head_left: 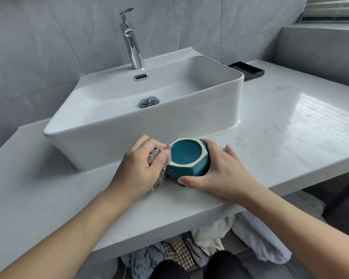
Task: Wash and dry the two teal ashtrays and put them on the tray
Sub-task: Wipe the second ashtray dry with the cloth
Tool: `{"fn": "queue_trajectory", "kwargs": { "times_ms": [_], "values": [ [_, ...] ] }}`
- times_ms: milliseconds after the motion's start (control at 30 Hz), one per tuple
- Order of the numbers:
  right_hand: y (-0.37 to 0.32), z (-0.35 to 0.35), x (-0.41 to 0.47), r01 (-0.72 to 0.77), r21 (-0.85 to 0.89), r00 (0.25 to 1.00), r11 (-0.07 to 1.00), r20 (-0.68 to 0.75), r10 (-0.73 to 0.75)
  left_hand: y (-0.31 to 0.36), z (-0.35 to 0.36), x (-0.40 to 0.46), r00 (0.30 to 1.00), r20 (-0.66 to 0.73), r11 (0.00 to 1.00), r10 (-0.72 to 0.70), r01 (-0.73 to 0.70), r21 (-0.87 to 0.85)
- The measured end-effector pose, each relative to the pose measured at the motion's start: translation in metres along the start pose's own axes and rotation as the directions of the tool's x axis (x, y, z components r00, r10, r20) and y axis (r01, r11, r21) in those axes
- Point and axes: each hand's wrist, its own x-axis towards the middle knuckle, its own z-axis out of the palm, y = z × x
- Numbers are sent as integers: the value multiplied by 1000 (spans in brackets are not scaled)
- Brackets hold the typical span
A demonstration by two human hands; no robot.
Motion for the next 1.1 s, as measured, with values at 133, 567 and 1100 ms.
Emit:
{"fn": "queue_trajectory", "kwargs": {
  "times_ms": [133, 567, 1100],
  "values": [
    [3, 1, 1, 2, 2, 1000, 1000, -3, -2, 6, -10, -11, 988, 125, 996, 85, -88, 20],
    [4, 0, -1, -71, 76, 997, 995, -13, 72, 26, -23, 3, 808, 329, 841, 489, -536, 67],
    [5, -2, 2, -5, 139, 1000, 990, -8, 6, 43, 24, 55, 897, 347, 962, 274, -261, -87]
  ]
}}
